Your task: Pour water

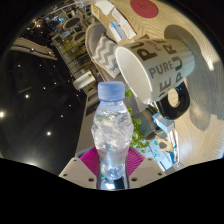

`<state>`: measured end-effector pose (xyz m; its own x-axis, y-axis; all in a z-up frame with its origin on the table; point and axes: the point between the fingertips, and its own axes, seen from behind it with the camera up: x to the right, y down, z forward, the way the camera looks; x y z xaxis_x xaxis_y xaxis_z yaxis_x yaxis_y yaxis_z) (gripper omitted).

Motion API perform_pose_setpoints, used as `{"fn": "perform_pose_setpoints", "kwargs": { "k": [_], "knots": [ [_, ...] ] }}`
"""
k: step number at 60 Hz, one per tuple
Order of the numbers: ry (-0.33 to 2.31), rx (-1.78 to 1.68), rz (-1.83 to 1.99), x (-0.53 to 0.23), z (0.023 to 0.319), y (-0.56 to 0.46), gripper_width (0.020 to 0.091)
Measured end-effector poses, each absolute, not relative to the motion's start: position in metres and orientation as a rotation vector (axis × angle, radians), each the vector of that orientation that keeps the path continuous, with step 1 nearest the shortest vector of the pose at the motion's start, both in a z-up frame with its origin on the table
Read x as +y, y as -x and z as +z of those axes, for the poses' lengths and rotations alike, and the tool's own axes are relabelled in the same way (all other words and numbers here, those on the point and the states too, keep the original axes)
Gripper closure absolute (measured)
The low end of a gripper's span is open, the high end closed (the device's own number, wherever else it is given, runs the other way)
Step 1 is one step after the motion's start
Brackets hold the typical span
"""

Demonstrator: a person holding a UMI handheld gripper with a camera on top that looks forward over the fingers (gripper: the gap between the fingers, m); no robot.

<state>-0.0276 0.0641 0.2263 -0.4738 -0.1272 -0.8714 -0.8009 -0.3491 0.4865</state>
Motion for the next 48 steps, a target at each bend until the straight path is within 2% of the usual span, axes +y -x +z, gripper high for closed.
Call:
{"fn": "perform_pose_setpoints", "kwargs": {
  "k": [6, 13, 20, 29, 33, 40, 48],
  "knots": [
    [1.302, 1.378, 1.859, 0.063, 0.223, 0.032, 0.0798],
    [1.512, 1.170, 1.682, 0.055, 0.229, 0.032, 0.0799],
    [1.658, 0.859, 1.382, 0.054, 0.256, 0.004, 0.0797],
    [1.722, 0.471, 0.875, 0.063, 0.299, -0.070, 0.0794],
    [1.736, 0.344, 0.672, 0.065, 0.308, -0.104, 0.0793],
    [1.773, 0.186, 0.328, 0.070, 0.288, -0.169, 0.0795],
    [1.877, 0.099, 0.080, 0.072, 0.220, -0.224, 0.0794]
  ]
}}
